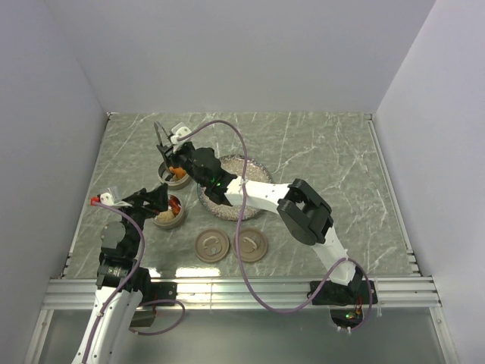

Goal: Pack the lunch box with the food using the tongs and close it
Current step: Place the food into the lunch box

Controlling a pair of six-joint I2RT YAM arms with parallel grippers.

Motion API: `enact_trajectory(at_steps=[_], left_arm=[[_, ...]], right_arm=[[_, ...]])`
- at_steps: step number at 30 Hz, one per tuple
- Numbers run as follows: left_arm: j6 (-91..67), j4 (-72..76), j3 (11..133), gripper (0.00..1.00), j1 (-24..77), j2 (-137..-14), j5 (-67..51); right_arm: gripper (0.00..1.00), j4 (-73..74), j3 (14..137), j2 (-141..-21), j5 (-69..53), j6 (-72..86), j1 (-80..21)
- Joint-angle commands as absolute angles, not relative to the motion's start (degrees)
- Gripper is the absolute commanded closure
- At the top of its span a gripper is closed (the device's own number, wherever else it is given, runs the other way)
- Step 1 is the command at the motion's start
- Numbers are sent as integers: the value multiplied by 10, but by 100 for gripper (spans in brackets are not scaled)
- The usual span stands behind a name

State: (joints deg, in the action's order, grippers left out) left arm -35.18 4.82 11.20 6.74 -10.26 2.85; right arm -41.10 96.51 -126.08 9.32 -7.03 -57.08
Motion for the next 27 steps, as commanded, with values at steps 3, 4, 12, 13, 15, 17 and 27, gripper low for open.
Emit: enact_trajectory(at_steps=[3,4,12,13,15,17,27], left_arm=[[-352,49,116,1,68,-98,32],[-352,49,116,1,68,-98,32],[-352,50,115,1,68,-98,31],[-352,49,115,0,68,-98,31],[-352,49,115,1,68,-97,32],[-352,49,116,1,68,-96,32],[-352,52,114,1,68,-97,33]], right_arm=[[46,-450,991,-1256,93,-73,-566],[46,-452,989,-1254,95,-73,-566],[47,-500,922,-1211,115,-84,-566],[47,-507,911,-1204,119,-86,-565],[48,-527,876,-1181,132,-90,-564],[48,-540,836,-1161,142,-95,-563],[48,-646,624,-998,186,-106,-542]])
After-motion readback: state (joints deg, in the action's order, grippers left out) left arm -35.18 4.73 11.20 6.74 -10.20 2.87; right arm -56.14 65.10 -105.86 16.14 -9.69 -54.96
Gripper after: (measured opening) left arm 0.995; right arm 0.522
